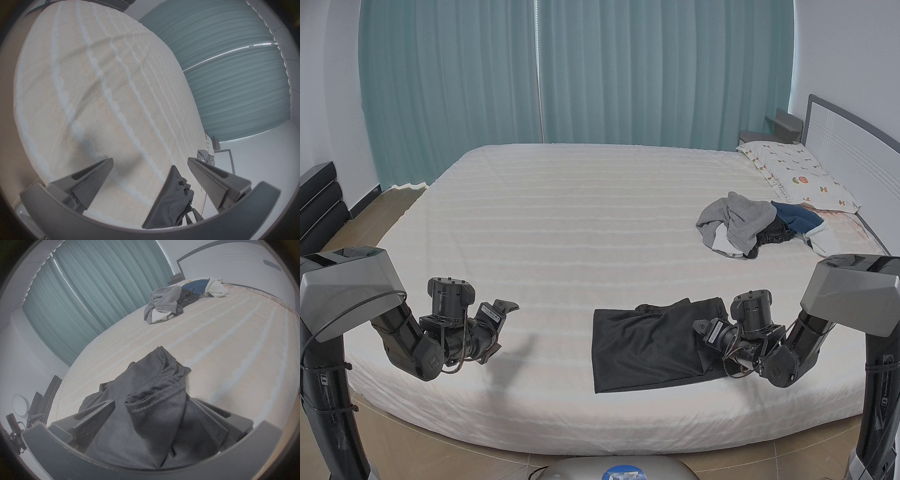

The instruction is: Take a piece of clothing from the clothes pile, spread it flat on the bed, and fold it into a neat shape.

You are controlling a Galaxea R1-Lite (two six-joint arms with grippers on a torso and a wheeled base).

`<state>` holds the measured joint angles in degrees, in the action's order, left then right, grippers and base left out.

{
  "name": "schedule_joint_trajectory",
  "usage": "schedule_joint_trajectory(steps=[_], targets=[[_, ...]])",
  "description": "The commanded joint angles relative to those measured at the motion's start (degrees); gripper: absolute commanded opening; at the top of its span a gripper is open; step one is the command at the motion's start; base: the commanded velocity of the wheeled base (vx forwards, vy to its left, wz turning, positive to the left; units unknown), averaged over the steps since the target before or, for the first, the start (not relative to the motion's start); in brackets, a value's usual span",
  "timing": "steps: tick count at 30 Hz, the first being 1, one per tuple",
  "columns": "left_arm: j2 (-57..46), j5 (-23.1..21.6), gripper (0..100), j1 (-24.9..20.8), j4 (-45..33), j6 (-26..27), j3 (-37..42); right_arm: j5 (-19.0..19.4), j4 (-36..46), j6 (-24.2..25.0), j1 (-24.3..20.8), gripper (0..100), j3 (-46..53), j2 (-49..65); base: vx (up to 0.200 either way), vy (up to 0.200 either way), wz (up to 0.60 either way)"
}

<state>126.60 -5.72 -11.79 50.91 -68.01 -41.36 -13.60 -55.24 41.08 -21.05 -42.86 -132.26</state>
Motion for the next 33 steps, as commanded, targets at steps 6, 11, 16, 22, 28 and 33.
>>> schedule_joint_trajectory(steps=[6, 11, 16, 22, 28, 33], targets=[[0.14, 0.00, 100, 0.01, -0.02, -0.02, -0.03, -1.07, 5.58, -0.04, -0.04, 100, -2.14, -2.66, 0.000, 0.000, 0.00], [0.05, 0.00, 100, 0.01, 0.07, 0.07, 0.14, -1.16, 6.37, -0.39, 0.75, 100, 0.15, -1.07, 0.000, 0.000, 0.00], [0.05, 0.00, 100, 0.01, 0.07, 0.07, 0.23, -0.99, 5.93, -2.94, 2.16, 100, 6.12, 2.18, 0.000, 0.000, 0.00], [0.05, 0.00, 100, 0.01, 0.16, 0.07, 0.32, -0.37, 5.58, -8.74, 6.55, 100, 10.52, 2.35, 0.000, 0.000, 0.00], [0.05, 0.00, 100, 0.01, 0.24, 0.07, 0.32, 1.21, 5.58, -11.55, 9.36, 100, 13.77, 5.87, 0.000, 0.000, 0.00], [0.05, 0.00, 100, 0.01, 0.42, -0.02, 0.41, 2.79, 5.58, -12.43, 9.89, 100, 14.74, 7.45, 0.000, 0.000, 0.00]])
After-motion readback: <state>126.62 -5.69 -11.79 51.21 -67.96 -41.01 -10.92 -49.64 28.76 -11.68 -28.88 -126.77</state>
